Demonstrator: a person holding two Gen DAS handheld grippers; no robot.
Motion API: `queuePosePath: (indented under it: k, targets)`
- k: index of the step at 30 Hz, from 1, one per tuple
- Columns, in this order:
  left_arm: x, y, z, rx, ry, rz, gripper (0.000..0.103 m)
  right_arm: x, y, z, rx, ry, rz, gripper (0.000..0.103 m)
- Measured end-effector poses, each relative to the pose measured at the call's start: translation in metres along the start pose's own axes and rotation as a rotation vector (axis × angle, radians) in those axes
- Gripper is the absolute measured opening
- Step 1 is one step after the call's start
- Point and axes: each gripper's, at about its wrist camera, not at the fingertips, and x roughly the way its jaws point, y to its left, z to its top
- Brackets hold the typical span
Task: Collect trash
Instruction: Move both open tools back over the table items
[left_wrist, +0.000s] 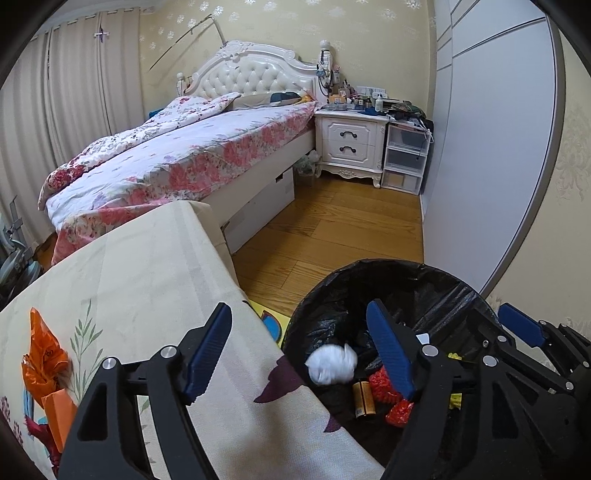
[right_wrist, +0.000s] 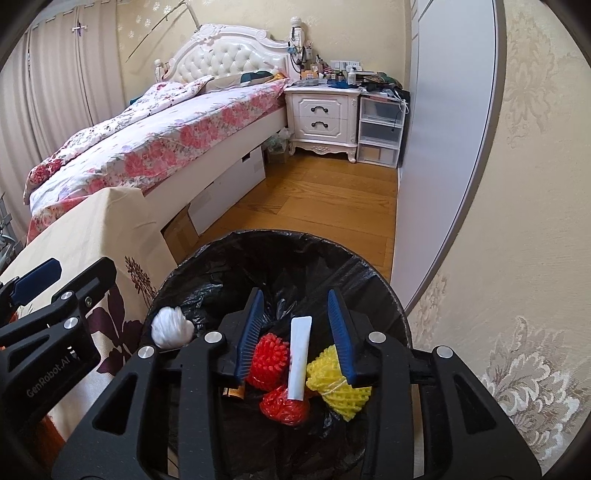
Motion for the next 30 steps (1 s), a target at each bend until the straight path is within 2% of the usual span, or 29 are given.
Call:
queuePosePath:
  k: [10, 15, 23, 30]
  targets:
    - [-0.024, 0.024, -0.006, -0.050, 0.000, 0.026, 0.075, -0.015, 0.014, -0.003, -0.024, -0.008, 0.023, 0.048]
    - [-0.040, 0.045, -0.012, -0.080, -0.005, 0.050, 0.075, -0.023, 0.029, -0.006, -0.052, -0.010, 0.050, 0.048]
    - [-0.067, 0.088, -0.022, -0.140, -0.022, 0.112, 0.075, -0.037, 0.066, -0.010, -0.110, -0.017, 0.118, 0.049]
    - [-0.090, 0.136, -0.037, -0.214, -0.038, 0.199, 0.075, -0.050, 0.114, -0.013, -0.189, -0.020, 0.195, 0.049]
